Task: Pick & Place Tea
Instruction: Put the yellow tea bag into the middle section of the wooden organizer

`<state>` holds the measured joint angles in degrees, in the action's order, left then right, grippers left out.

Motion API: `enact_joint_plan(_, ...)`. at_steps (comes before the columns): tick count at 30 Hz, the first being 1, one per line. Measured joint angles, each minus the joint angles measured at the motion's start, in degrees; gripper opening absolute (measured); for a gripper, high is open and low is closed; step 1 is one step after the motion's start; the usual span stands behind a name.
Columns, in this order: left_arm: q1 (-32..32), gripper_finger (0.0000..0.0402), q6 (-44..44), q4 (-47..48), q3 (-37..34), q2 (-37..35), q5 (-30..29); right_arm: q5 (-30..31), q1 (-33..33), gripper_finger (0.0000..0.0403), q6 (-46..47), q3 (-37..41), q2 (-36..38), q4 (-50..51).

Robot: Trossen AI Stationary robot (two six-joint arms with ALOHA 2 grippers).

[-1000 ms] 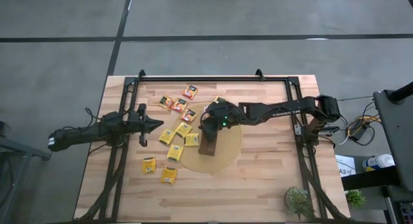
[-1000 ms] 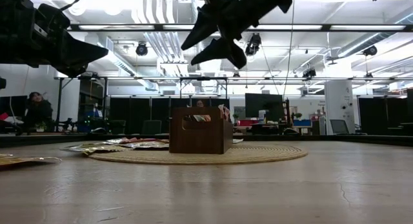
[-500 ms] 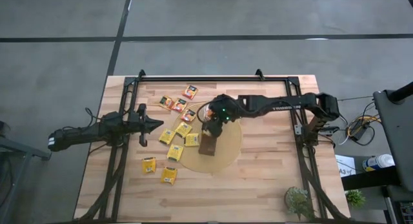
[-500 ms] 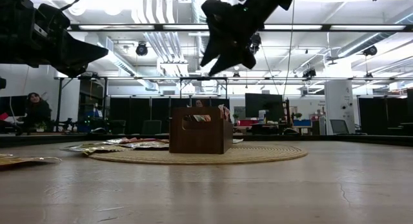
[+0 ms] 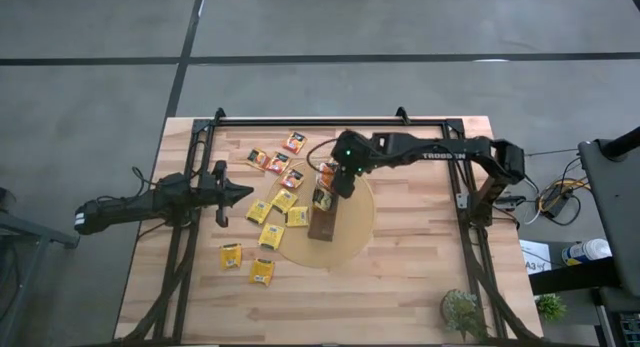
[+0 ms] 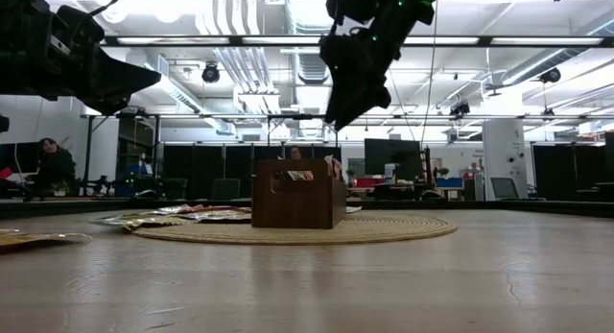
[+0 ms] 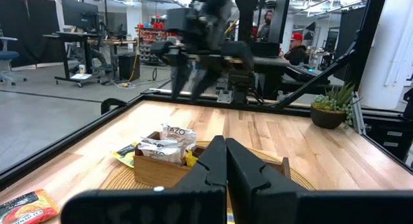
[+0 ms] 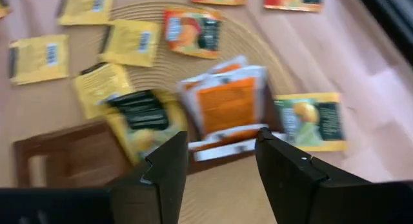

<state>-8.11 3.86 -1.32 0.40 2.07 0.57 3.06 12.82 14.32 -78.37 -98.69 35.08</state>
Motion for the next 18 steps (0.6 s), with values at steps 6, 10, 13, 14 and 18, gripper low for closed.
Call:
enact_joint_plan(6, 0.01, 0.0000, 0.00, 0.00, 0.02, 0.00, -0.02, -0.08, 4.84, 0.0176, -2.28, 0.00, 0.01, 1.05)
enact_joint_plan(10, 0.00, 0.0000, 0.00, 0.00, 0.00, 0.00, -0.02, 0.41, 8.68, 0.0176, -1.99, 0.00, -0.39, 2.51)
enact_joint_plan(13, 0.02, 0.0000, 0.00, 0.00, 0.01, 0.00, 0.01, 0.82, 10.43, 0.0176, -6.30, -0.03, -1.58, 2.61)
enact_joint_plan(14, 0.01, 0.0000, 0.00, 0.00, 0.00, 0.00, -0.01, 0.82, 10.65, 0.0176, -7.99, -0.25, -2.17, 2.75)
enact_joint_plan(18, -0.01, 0.0000, 0.00, 0.00, 0.01, 0.02, 0.01, 0.80, 11.60, 0.0176, -12.02, -3.21, -6.10, 5.90)
